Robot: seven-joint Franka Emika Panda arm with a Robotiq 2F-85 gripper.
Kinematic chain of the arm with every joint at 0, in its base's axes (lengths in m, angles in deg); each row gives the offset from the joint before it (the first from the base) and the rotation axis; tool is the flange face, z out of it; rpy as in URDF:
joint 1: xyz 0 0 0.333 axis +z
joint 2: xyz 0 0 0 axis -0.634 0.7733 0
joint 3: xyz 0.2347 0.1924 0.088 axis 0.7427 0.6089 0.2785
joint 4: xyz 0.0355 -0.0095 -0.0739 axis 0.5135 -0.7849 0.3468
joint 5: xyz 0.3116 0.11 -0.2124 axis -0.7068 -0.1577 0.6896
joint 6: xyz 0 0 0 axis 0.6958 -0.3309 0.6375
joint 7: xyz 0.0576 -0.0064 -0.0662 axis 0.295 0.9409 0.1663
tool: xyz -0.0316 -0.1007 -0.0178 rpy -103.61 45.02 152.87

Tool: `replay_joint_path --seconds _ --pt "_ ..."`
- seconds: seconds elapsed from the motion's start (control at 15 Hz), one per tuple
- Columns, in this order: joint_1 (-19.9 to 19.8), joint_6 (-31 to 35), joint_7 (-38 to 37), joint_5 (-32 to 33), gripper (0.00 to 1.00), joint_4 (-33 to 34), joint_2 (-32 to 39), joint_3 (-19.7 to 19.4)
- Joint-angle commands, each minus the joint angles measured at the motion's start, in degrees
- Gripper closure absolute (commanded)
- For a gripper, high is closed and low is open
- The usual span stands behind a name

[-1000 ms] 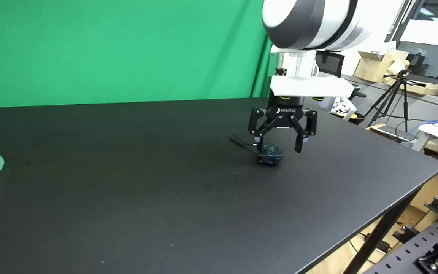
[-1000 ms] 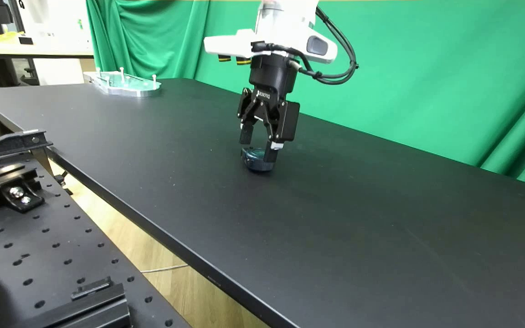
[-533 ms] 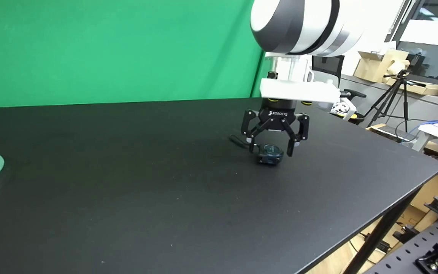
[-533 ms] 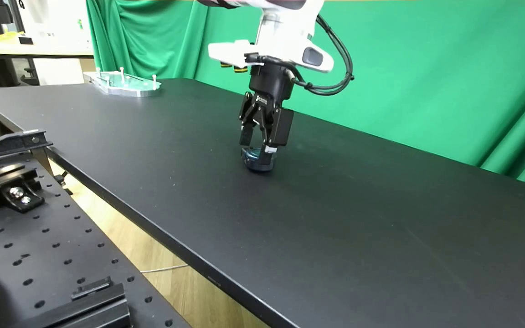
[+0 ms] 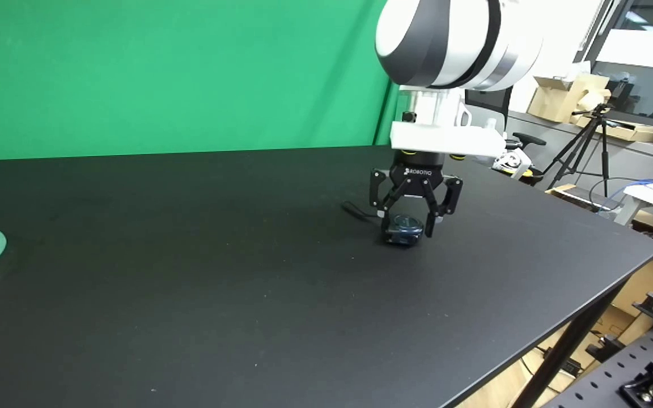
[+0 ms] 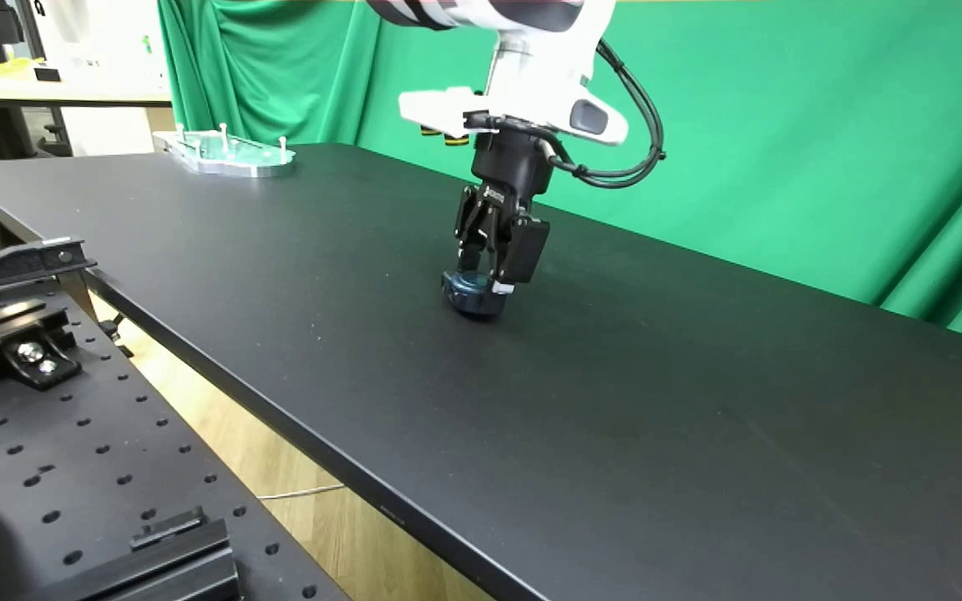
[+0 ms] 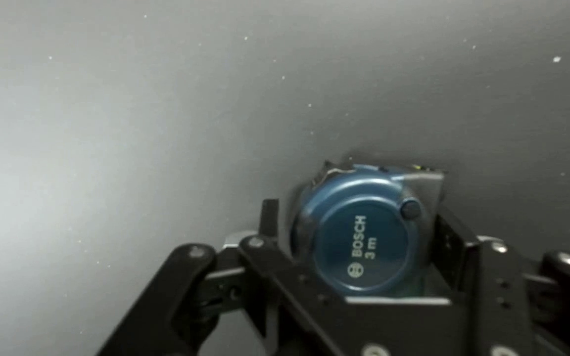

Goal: Move the black object forward

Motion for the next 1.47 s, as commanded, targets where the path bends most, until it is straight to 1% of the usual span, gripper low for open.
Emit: replay_joint_path --seconds 0.0,0.07,0.33,0.6,1.13,1.4 --pt "0.75 -0.56 -1.77 -0.63 0.54 1.22 0.65 -0.86" --pt "0.84 -0.58 -1.83 -0.57 0.58 1.11 0.25 -0.94" --pt "1.56 -1.49 -2.14 0.50 0.58 1.52 -1.18 -1.57" --pt "1.48 -4.04 -1.67 0.82 0.58 5.15 -0.99 -2.00" --pt "0.72 -11.41 -1.76 0.63 0.58 15.70 4.34 -2.08" --pt "0.49 -12.83 -1.66 0.43 0.58 19.47 7.76 -2.49"
